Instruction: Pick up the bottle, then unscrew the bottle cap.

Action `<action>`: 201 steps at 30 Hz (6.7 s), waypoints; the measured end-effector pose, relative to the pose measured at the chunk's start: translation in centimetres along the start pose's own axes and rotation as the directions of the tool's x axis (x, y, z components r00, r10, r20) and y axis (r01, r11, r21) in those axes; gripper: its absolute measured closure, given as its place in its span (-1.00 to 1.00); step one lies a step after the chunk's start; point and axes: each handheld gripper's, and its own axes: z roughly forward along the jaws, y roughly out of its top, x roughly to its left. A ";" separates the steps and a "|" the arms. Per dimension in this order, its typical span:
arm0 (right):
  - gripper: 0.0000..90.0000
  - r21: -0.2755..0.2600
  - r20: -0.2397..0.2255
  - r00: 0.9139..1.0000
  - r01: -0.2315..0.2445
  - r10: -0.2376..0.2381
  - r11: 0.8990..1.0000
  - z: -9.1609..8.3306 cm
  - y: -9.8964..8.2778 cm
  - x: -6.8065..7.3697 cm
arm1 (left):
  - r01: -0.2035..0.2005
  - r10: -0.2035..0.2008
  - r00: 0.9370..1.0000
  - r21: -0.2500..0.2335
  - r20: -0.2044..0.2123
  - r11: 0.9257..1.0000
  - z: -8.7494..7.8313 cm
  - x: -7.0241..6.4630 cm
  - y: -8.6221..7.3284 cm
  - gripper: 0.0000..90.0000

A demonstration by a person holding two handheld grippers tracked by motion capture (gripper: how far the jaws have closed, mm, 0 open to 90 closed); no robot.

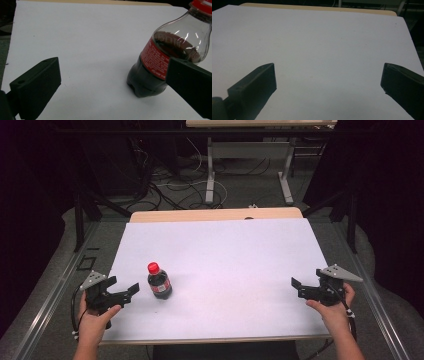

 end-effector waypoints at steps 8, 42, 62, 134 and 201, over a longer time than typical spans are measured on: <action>-0.98 0.026 -0.028 1.000 -0.002 0.003 1.000 0.6 -0.3 0.4 | -0.031 0.031 0.999 0.001 0.014 1.000 -0.6 -0.3 0.5 -0.99; -0.90 0.078 -0.071 0.997 0.043 -0.038 0.996 1.7 -0.7 2.1 | -0.201 0.188 0.973 0.089 0.135 0.975 6.4 -5.2 0.9 -0.64; -0.89 0.092 -0.087 0.996 0.044 -0.036 0.995 1.9 -0.8 2.2 | -0.233 0.224 0.968 0.071 0.110 0.970 6.9 -5.8 0.5 -0.38; 0.34 0.000 -0.495 0.839 0.260 -0.226 0.966 0.8 7.3 19.4 | -0.460 0.394 0.814 0.061 0.428 0.886 11.1 -24.1 0.8 -0.35; 0.34 0.041 -0.490 0.829 0.330 -0.269 0.943 0.2 9.1 21.4 | -0.453 0.395 0.823 0.052 0.408 0.890 9.8 -22.9 1.1 -0.35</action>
